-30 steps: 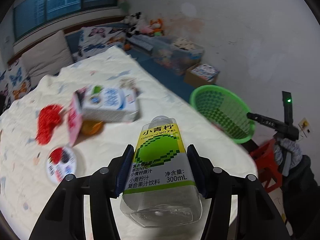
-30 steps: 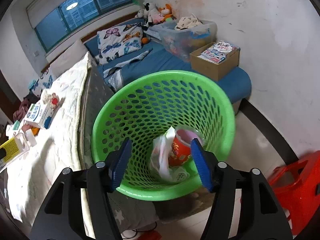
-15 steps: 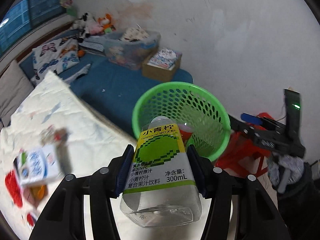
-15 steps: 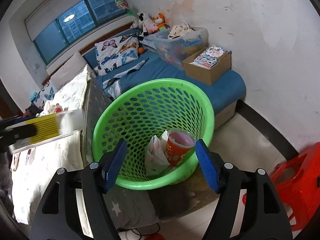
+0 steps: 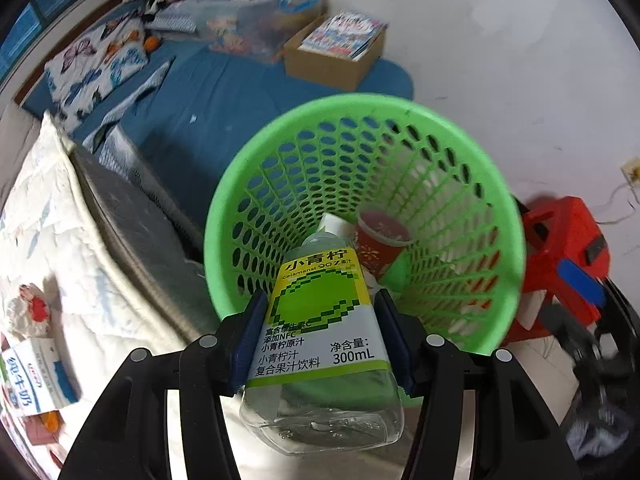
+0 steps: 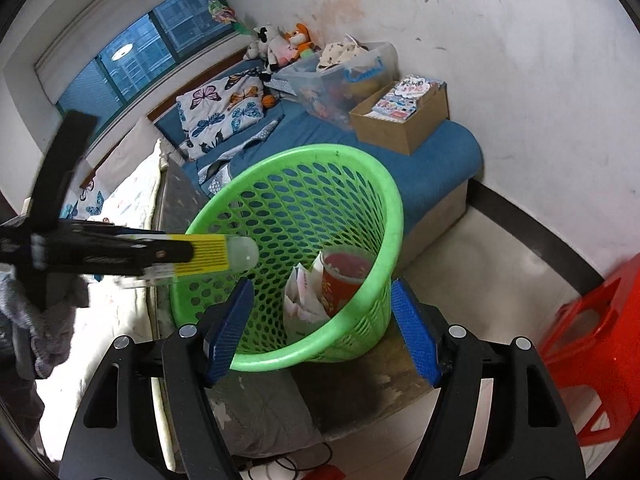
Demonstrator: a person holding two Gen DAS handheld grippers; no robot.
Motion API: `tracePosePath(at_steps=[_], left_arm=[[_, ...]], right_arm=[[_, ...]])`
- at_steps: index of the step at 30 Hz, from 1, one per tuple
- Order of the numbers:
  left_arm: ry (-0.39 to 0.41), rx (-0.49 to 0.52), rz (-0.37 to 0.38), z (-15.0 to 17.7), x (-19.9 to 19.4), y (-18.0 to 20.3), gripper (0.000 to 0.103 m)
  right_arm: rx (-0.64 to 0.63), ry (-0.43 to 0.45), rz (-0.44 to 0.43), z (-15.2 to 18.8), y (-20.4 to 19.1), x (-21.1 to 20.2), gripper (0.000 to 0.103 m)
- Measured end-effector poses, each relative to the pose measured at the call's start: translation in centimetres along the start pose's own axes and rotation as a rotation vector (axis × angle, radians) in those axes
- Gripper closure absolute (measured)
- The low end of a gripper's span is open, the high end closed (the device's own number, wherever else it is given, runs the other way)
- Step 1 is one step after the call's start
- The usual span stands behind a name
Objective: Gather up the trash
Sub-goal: 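Carry the yellow-label juice bottle over the green basket and open the left tool, then move both tools back over the mattress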
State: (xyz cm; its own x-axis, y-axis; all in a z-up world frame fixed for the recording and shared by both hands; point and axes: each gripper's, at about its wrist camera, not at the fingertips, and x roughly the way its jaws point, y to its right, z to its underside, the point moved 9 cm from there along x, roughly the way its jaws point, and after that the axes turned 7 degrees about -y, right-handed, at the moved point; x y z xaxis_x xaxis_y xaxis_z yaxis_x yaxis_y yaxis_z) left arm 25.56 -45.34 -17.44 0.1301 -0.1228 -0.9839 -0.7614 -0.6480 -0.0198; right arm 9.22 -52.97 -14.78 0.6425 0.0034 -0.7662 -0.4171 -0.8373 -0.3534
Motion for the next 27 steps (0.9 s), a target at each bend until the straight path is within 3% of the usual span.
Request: tracePosePath(at_steps=[4, 11, 19, 27], left_arm=[[-0.067, -0.037, -0.027, -0.5, 2.5, 0.1, 0.049], [-0.104, -0.063, -0.048, -0.9, 4.7, -0.1, 0.049], [-0.047, -0.075, -0.014, -1.0, 3.7, -0.4, 0.048], [0.056, -0.106, 0.057, 1.3, -1.0, -1.2, 0.048]], right_arm=[[0.001, -0.001, 0.003, 0.1, 0.2, 0.1, 0.032], [0.009, -0.002, 0.007, 0.3, 0.7, 0.2, 0.032], [0.012, -0.006, 0.006, 0.6, 0.6, 0.2, 0.032], [-0.039, 0.012, -0.008, 0.4, -1.9, -1.3, 0.028]])
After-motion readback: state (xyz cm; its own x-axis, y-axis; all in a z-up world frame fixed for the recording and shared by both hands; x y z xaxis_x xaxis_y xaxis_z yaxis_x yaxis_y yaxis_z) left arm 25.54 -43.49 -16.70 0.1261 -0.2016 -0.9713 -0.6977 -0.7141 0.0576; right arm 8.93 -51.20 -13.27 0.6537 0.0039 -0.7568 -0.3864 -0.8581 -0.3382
